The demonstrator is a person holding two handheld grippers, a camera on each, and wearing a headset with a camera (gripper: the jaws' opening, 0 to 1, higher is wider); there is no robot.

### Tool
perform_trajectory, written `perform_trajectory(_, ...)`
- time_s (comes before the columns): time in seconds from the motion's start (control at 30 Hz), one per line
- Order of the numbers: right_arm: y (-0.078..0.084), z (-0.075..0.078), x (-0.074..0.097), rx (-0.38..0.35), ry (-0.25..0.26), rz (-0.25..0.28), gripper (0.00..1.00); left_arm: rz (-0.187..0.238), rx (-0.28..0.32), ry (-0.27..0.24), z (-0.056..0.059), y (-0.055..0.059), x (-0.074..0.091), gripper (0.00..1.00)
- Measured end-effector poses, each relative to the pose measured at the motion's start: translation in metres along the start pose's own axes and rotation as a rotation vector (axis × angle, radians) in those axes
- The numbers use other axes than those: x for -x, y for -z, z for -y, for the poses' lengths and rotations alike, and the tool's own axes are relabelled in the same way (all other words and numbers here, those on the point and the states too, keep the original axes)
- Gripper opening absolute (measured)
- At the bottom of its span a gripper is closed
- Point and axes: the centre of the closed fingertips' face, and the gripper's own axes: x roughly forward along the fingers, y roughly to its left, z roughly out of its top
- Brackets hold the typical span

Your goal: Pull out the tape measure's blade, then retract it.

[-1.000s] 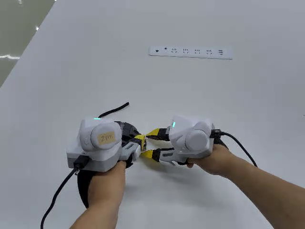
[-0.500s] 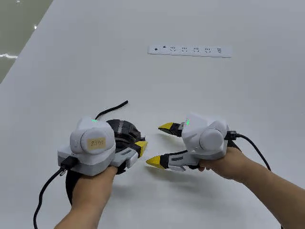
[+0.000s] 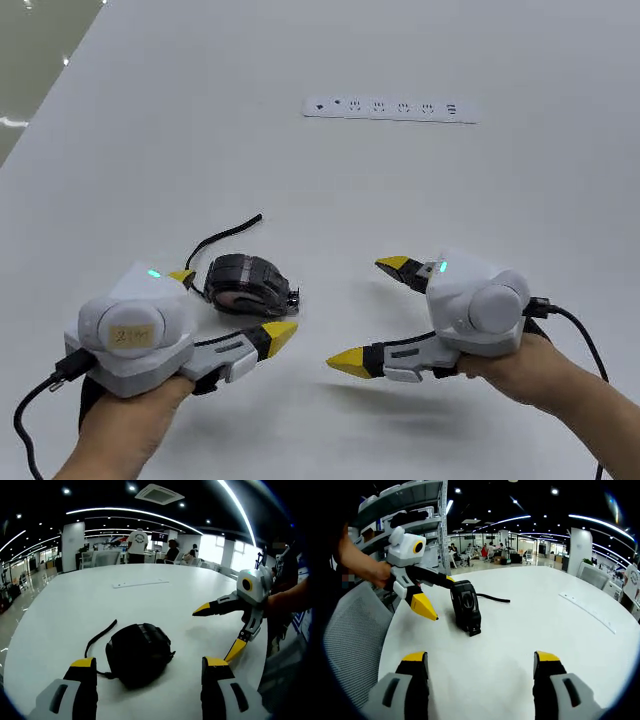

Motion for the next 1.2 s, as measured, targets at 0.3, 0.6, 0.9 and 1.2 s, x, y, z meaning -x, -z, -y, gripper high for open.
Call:
perform_trajectory(0.3,0.009,0.004,0.035,-0.029,0.062,0.014,0.96,0.01,-0.063,0.11,0.005,0.007,0.018,0.92)
perform_trajectory(0.6,0.013,-0.001,0.06,-0.081,0.119,0.038,1.0,0.022,-0.074,0.155,0.005,0.008,0.031,0.99)
perform_trajectory(0.9,0.023,-0.011,0.089,-0.126,0.165,0.045,1.0,0.031,-0.079,0.207,0.008,0.008,0.05,1.0)
perform_trajectory(1.2,0.023,-0.01,0.108,-0.138,0.198,0.061,1.0,0.054,-0.091,0.217,0.007,0.002,0.063,1.0)
